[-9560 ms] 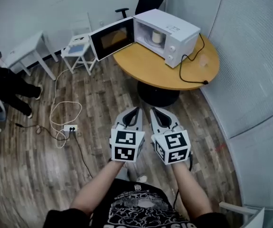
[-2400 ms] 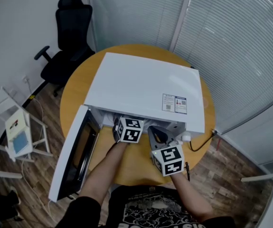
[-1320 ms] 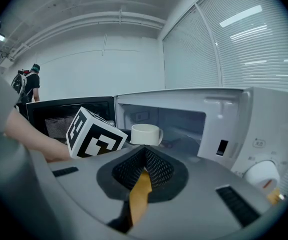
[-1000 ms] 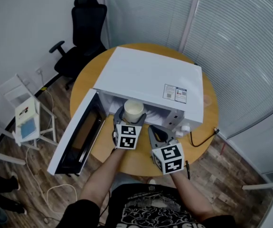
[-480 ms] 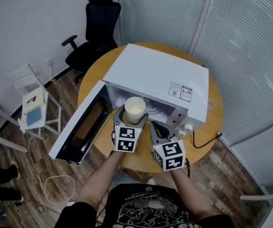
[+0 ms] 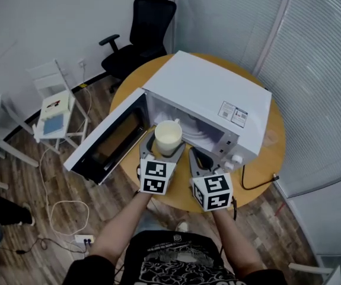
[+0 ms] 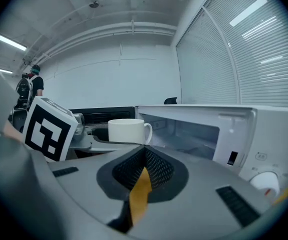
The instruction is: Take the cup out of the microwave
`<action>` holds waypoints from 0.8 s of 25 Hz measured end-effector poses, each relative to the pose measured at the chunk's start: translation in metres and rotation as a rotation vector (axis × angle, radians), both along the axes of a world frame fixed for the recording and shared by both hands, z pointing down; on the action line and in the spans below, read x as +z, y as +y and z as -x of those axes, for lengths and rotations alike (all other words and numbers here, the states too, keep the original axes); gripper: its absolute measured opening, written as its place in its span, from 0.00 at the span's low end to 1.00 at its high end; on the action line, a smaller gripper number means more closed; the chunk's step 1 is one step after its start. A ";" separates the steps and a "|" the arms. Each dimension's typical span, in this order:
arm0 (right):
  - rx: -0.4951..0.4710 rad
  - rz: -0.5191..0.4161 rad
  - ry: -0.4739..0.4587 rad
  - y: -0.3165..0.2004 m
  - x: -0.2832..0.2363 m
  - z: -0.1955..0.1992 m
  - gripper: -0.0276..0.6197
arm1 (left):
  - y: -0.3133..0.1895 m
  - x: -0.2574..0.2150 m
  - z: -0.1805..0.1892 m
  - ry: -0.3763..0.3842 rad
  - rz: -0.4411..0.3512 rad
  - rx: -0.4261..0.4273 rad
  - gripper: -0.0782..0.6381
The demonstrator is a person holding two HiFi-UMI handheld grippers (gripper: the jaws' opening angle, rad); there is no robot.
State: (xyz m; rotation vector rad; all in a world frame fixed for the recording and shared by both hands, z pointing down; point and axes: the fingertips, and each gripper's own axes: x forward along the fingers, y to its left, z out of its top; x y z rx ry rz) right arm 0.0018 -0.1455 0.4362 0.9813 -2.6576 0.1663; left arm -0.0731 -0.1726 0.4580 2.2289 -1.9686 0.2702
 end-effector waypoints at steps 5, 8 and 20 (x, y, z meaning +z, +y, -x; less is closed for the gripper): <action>-0.051 -0.001 -0.017 0.008 -0.002 0.003 0.07 | 0.018 -0.007 0.002 -0.001 -0.005 -0.054 0.71; -0.079 0.001 -0.023 0.013 -0.003 0.003 0.07 | 0.029 -0.008 0.004 0.001 -0.006 -0.085 0.71; -0.164 -0.005 -0.019 0.026 -0.002 0.004 0.07 | 0.057 -0.014 0.002 0.011 -0.018 -0.172 0.71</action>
